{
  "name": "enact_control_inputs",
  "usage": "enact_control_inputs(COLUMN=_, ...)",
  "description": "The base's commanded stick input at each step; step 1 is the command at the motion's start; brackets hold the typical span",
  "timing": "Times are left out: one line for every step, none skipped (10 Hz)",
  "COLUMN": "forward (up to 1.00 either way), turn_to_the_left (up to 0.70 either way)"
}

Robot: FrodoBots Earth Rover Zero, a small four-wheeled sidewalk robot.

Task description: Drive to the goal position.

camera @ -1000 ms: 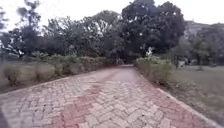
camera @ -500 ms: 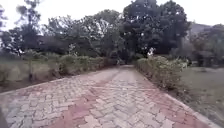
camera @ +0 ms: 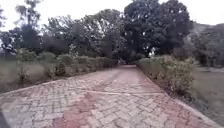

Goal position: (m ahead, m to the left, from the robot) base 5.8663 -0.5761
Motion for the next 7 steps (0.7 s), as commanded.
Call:
enact_control_inputs(forward=0.7, turn_to_the_left=0.0)
enact_control_inputs(forward=0.7, turn_to_the_left=0.0)
enact_control_inputs(forward=0.7, turn_to_the_left=0.0)
enact_control_inputs(forward=0.7, turn_to_the_left=0.0)
enact_control_inputs(forward=0.7, turn_to_the_left=0.0)
enact_control_inputs(forward=0.7, turn_to_the_left=0.0)
enact_control_inputs(forward=0.7, turn_to_the_left=0.0)
